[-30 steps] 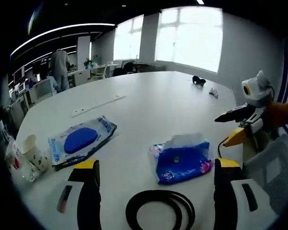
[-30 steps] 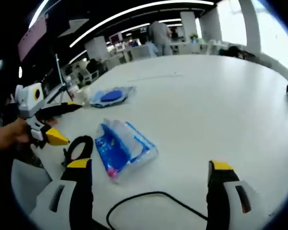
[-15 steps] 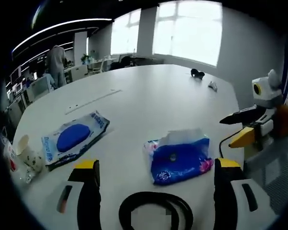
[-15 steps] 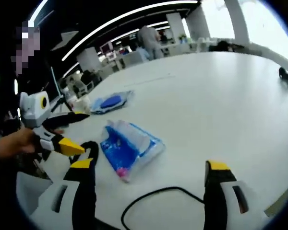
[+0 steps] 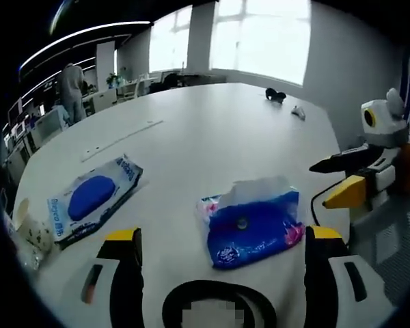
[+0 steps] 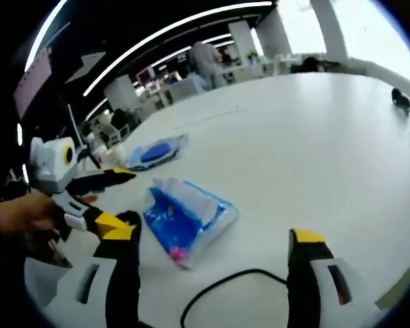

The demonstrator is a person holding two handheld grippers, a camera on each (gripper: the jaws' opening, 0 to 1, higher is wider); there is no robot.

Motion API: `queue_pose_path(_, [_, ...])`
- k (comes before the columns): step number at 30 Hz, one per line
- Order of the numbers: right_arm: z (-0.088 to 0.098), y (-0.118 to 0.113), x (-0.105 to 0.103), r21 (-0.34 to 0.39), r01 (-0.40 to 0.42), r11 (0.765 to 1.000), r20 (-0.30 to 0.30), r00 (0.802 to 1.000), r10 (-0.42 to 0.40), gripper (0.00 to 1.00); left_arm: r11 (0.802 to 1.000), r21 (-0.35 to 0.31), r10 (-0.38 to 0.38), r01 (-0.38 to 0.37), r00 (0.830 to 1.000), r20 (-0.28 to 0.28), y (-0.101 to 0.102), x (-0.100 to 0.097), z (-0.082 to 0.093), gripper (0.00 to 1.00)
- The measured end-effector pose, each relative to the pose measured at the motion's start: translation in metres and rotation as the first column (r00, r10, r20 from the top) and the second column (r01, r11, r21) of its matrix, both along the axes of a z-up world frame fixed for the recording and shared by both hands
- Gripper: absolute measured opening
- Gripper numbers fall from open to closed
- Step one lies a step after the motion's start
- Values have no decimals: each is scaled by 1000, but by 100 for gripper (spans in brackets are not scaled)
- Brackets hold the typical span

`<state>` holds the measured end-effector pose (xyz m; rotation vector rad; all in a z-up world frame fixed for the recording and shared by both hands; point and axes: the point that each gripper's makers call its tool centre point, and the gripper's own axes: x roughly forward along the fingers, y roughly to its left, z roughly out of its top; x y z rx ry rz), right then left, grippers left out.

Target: Arrange the tabletop items into an orderly group along one side of the table until the central work area is clear of visible clutter.

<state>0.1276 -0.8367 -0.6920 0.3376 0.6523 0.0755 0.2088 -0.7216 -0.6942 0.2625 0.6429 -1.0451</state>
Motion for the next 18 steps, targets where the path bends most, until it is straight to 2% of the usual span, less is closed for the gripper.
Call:
queue_pose_path(3, [-2,-4,1,36,52,998,-5,999,-52,85,1000,7,-5,5,1000,-7,-2,1,-4,99])
queue_pose_path(7, [-10,4,4,32,31,999,-26,999,-30,82,1000,25,-11,11,1000,-14,-4,4,-10,99])
queue_pose_path(11, [-15,7,10,14,49,999,-24,999,-48,80,1000,24,-3,3,1000,-18,-6,11,-13,99])
queue_pose_path(15, [-24,8,15,0,52,999,-45,998,-52,71,998,60,-2,3,1000,-27,-4,17,-24,98])
queue_pose_path(18, [-29,8,16,-3,65,998,-48,997,-65,69,998,60,1,1,999,-34,-3,21,-28,96])
